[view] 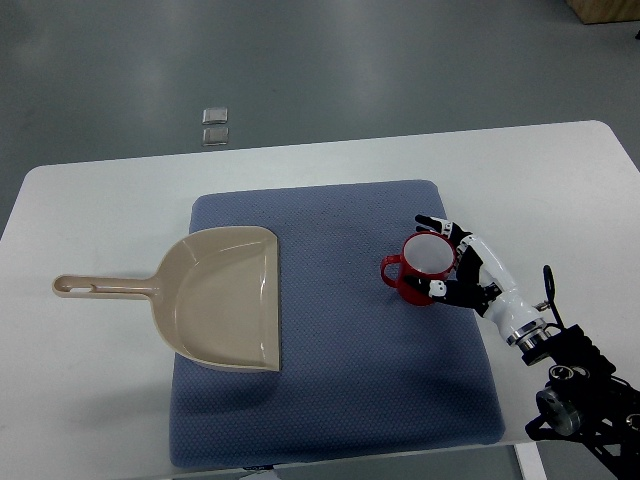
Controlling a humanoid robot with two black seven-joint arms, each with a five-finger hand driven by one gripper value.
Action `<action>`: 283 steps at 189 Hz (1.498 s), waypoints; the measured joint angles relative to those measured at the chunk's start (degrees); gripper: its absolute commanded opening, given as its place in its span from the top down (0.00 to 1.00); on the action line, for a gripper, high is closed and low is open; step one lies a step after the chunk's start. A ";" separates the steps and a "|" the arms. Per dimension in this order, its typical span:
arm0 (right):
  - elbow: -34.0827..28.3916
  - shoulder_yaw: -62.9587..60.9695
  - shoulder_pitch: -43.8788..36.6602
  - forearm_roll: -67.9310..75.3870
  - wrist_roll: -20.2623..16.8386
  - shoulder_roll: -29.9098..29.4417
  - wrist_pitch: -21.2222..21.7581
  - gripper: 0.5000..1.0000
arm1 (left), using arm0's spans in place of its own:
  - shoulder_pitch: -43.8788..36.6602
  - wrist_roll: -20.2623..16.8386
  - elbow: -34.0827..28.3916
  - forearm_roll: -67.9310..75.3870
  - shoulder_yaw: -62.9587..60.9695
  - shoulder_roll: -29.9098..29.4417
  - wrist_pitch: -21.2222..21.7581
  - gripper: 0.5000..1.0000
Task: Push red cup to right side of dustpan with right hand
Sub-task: 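Wrap the right hand fingers around the red mug's side, then push the red mug with the right hand toward the dustpan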
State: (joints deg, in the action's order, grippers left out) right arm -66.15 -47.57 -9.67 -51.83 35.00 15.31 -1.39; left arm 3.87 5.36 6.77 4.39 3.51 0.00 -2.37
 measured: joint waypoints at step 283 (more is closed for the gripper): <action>2.70 2.93 -0.26 -6.00 0.02 -7.45 -4.39 0.15 | 0.00 0.00 0.00 0.00 0.00 0.00 0.00 0.00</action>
State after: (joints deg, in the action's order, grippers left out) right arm -63.45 -44.64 -9.93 -57.83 35.02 7.86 -5.78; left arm 3.87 5.36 6.77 4.40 3.51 0.00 -2.37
